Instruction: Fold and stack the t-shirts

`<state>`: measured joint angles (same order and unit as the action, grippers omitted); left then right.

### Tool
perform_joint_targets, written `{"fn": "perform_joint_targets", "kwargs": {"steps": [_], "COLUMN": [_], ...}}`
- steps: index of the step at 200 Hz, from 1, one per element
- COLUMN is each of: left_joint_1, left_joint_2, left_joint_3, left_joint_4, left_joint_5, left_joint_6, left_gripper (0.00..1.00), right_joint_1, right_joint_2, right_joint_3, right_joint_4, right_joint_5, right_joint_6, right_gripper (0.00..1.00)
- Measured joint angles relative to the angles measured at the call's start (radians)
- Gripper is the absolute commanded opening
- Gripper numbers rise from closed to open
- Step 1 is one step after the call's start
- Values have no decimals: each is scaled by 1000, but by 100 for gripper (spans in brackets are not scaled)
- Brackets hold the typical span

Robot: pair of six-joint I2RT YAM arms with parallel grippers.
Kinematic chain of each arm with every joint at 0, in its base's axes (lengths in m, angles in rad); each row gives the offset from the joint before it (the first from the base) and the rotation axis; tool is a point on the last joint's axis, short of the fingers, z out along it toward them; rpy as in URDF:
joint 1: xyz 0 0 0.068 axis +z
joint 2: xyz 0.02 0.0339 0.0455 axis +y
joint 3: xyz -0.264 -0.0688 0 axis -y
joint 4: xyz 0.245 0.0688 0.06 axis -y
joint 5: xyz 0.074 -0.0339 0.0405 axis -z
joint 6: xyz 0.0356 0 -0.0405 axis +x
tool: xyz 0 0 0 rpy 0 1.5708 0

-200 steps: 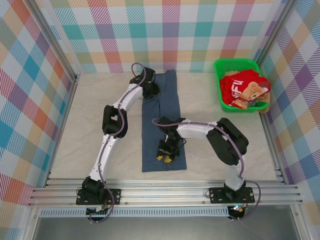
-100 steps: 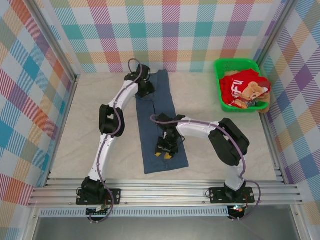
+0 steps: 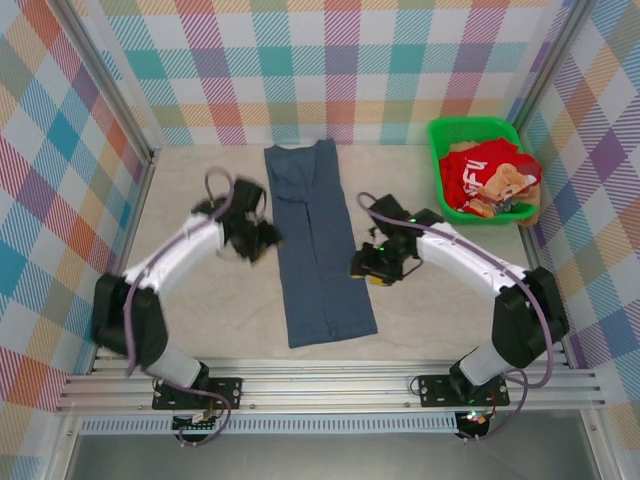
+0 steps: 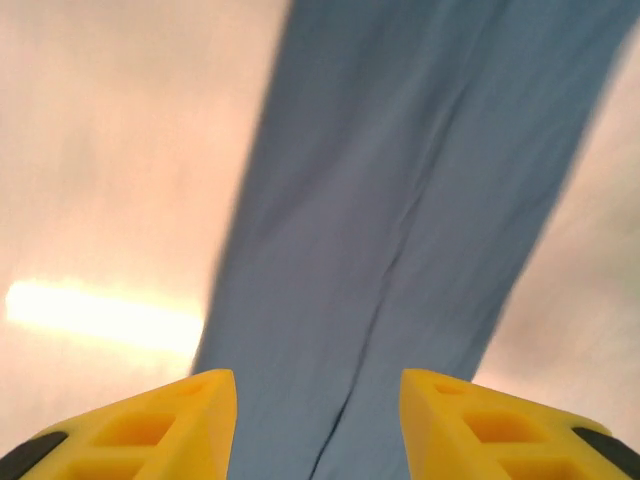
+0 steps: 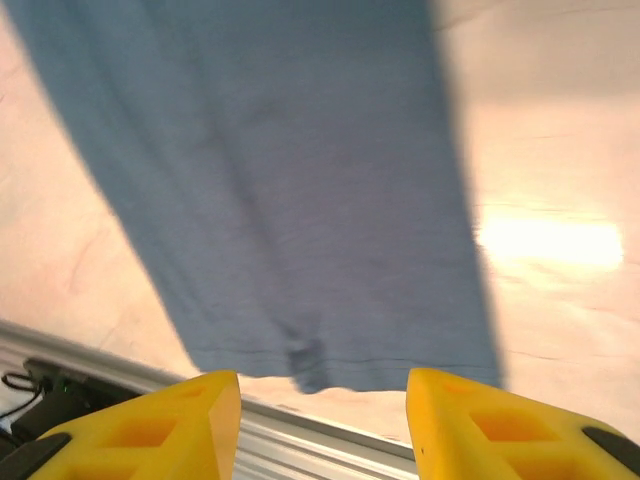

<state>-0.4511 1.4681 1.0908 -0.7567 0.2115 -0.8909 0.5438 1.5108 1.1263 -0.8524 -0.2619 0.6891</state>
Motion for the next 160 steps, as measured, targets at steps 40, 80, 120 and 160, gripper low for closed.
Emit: {"fn": "perform_joint_targets", "kwargs": {"steps": [40, 80, 120, 160], "left_joint_1": [-303, -320, -320, -320], "left_joint_2": [-135, -146, -110, -117], "left_joint_3": [-399, -442, -456, -452], "left_joint_4": [130, 227, 298, 193], "left_joint_5": [58, 71, 136, 114], "left_joint_6": [-297, -378, -350, -274], "left_gripper": [48, 45, 38, 40], "right_joint_1": [-49, -47, -47, -47], "right_joint_2": [-38, -84, -164, -205], "right_joint_3": [-146, -243, -290, -288], "right_joint_4": [-2, 22, 25, 12], "right_joint_5": [-58, -69, -25, 19], "right_joint_6": [-32, -12, 41, 63], "right_gripper": [48, 48, 48, 48]}}
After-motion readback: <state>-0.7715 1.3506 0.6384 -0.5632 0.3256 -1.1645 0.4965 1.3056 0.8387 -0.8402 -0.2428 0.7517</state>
